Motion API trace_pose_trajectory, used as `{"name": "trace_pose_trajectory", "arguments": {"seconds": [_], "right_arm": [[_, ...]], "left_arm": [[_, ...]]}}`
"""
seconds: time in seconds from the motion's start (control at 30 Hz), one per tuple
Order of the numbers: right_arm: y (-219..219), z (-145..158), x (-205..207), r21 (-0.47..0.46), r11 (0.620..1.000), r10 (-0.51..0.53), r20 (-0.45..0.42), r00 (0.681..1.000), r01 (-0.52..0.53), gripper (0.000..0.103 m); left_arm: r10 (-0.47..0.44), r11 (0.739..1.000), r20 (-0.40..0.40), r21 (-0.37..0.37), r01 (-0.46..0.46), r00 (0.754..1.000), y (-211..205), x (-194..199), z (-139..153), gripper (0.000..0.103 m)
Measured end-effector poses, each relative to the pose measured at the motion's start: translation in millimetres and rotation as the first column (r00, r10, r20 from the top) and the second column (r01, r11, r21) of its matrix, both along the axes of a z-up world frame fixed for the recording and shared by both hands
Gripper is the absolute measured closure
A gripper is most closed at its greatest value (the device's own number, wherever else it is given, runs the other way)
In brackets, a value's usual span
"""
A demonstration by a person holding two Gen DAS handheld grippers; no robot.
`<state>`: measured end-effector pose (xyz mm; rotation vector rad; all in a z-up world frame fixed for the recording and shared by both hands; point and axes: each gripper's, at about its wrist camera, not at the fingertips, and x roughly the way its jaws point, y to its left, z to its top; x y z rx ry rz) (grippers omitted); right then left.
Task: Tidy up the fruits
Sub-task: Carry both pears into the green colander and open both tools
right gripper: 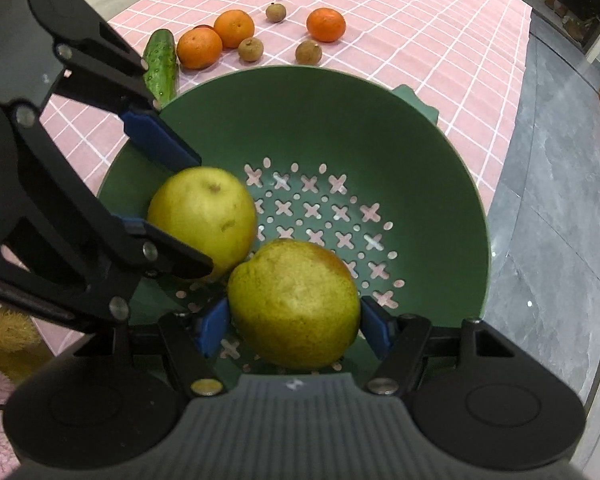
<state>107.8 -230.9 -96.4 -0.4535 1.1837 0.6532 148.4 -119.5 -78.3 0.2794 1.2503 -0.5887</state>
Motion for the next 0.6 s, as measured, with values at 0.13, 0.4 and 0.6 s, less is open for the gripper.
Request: {"name": "trace_pose_trajectory", "arguments": {"seconds": [0.13,0.4,0.6], "right_arm": [[-1,0,-2,-0.006,1.000,0.005,0.010,1.000,-0.005,0.037],[1,-1,-1,-0.042,0.999,-0.012,0.003,1.000,0.012,0.036],[0,1,0,-0.058,0.998,-0.029,-0.014,0.999,0.029,0.036]], "left_arm": [[0.013,1.000,-0.007,-0.020,-0.013,1.000,2,2,0,0.044],[0.031,0.999,0.008,-0.042,-0.031,0.999,7,0,2,0.042],[0.052,0.995,0.012,-0.088,-0.051,0.999,15,-1,3,0.038]]}}
